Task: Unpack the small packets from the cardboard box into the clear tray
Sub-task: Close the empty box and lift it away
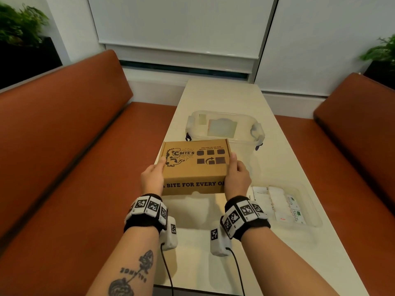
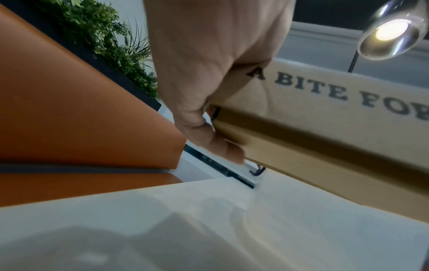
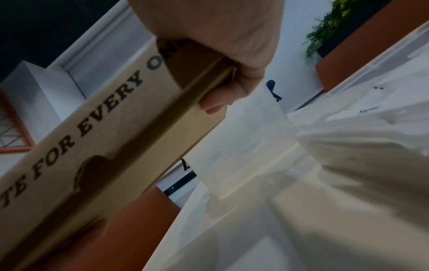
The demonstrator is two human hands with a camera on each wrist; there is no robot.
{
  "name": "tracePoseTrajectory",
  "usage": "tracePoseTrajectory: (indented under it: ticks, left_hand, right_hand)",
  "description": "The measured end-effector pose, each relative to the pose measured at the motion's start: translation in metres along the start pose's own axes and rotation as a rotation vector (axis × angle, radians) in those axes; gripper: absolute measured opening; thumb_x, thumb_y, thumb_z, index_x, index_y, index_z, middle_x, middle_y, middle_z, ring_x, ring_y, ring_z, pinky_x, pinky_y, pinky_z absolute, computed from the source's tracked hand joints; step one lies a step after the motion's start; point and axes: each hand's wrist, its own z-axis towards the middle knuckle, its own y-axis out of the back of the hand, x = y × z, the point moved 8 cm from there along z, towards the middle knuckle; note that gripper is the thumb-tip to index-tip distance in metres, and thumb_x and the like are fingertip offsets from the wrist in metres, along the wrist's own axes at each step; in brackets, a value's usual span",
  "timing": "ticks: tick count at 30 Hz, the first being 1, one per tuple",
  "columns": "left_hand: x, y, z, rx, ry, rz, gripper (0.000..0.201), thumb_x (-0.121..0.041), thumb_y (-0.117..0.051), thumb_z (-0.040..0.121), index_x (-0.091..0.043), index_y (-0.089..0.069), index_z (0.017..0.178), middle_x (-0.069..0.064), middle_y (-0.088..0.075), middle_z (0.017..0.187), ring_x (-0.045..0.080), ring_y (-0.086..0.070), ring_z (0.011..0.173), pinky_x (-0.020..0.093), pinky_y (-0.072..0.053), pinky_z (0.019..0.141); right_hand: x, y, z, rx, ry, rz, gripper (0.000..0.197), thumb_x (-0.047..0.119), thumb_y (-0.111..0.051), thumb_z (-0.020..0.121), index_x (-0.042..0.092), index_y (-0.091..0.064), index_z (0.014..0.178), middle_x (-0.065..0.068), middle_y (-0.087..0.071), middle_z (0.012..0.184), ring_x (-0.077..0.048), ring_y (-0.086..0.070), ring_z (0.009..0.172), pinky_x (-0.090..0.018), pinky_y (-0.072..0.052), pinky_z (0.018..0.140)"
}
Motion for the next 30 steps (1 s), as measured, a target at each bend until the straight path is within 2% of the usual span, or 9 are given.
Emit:
tracePoseTrajectory:
  ticks: [3,7,11,13,16,21,26,28,30]
  left_hand:
    - [-0.024,-0.006,-0.007,0.019,-0.084,-0.021,0.033,-0.05,-0.061,0.085,-0.018,-0.063,0.087,0.009,-0.07,0.098,0.032,-0.065,0.094,0.043,-0.052,0.084]
    - [-0.067,-0.021,-0.014,0.072,-0.203,-0.073,0.025,-0.044,-0.064,0.085,-0.02,-0.063,0.091,0.007,-0.07,0.101,0.032,-0.065,0.099,0.051,-0.051,0.091]
    - [-0.109,-0.05,-0.012,0.127,-0.291,-0.085,0.023,-0.04,-0.06,0.09,-0.018,-0.061,0.098,0.005,-0.069,0.1,0.028,-0.066,0.098,0.044,-0.055,0.085]
    - [-0.125,-0.069,-0.006,0.152,-0.312,-0.043,0.029,-0.041,-0.055,0.093,-0.015,-0.059,0.107,0.007,-0.066,0.106,0.028,-0.064,0.1,0.044,-0.054,0.088]
    - [-0.146,-0.094,0.005,0.156,-0.363,0.04,0.038,-0.042,-0.045,0.097,-0.012,-0.058,0.117,0.009,-0.063,0.113,0.027,-0.06,0.103,0.046,-0.05,0.094]
    - [-0.168,-0.127,0.026,0.145,-0.417,0.148,0.043,-0.041,-0.036,0.101,-0.009,-0.058,0.119,0.009,-0.062,0.113,0.026,-0.057,0.103,0.04,-0.048,0.093]
    - [-0.174,-0.15,0.047,0.129,-0.45,0.221,0.039,-0.038,-0.033,0.102,-0.012,-0.057,0.119,0.002,-0.055,0.1,0.022,-0.053,0.095,0.03,-0.041,0.082]
    - [-0.174,-0.159,0.054,0.143,-0.458,0.219,0.039,-0.037,-0.032,0.102,-0.013,-0.054,0.124,0.004,-0.058,0.109,0.024,-0.054,0.103,0.032,-0.043,0.087]
    - [-0.17,-0.168,0.061,0.165,-0.445,0.229,0.042,-0.035,-0.03,0.103,-0.014,-0.047,0.135,0.008,-0.056,0.128,0.026,-0.052,0.116,0.039,-0.043,0.099]
  right_hand:
    - [0.007,0.0,0.007,0.024,0.023,0.022,0.032,0.047,-0.042,0.095,0.017,-0.054,0.092,0.009,-0.057,0.083,-0.007,-0.053,0.075,-0.019,-0.038,0.06]
    - [0.032,0.009,0.024,0.064,0.113,0.051,0.025,0.041,-0.038,0.098,0.019,-0.05,0.1,0.008,-0.058,0.091,-0.009,-0.054,0.083,-0.023,-0.04,0.065]
    - [0.068,0.023,0.053,0.093,0.183,0.05,0.028,0.042,-0.033,0.1,0.02,-0.048,0.11,0.002,-0.058,0.104,-0.015,-0.056,0.094,-0.03,-0.044,0.077]
    - [0.082,0.027,0.068,0.1,0.216,0.041,0.026,0.041,-0.032,0.1,0.022,-0.046,0.111,0.001,-0.058,0.107,-0.016,-0.057,0.096,-0.032,-0.048,0.079]
    - [0.099,0.031,0.089,0.087,0.254,0.024,0.029,0.042,-0.03,0.1,0.02,-0.044,0.115,0.001,-0.057,0.109,-0.016,-0.058,0.096,-0.032,-0.049,0.078]
    - [0.114,0.03,0.122,0.094,0.272,-0.009,0.034,0.04,-0.028,0.101,0.016,-0.042,0.122,0.002,-0.056,0.107,-0.014,-0.056,0.094,-0.025,-0.045,0.069]
    - [0.117,0.023,0.15,0.118,0.27,-0.018,0.038,0.036,-0.027,0.102,0.017,-0.039,0.132,-0.004,-0.058,0.121,-0.02,-0.059,0.105,-0.04,-0.052,0.088]
    - [0.116,0.019,0.161,0.13,0.277,-0.007,0.039,0.035,-0.026,0.102,0.019,-0.037,0.137,-0.004,-0.057,0.124,-0.02,-0.058,0.108,-0.041,-0.051,0.09]
    - [0.111,0.017,0.171,0.135,0.27,0.002,0.041,0.033,-0.026,0.103,0.021,-0.034,0.141,-0.003,-0.055,0.129,-0.019,-0.057,0.112,-0.042,-0.05,0.094]
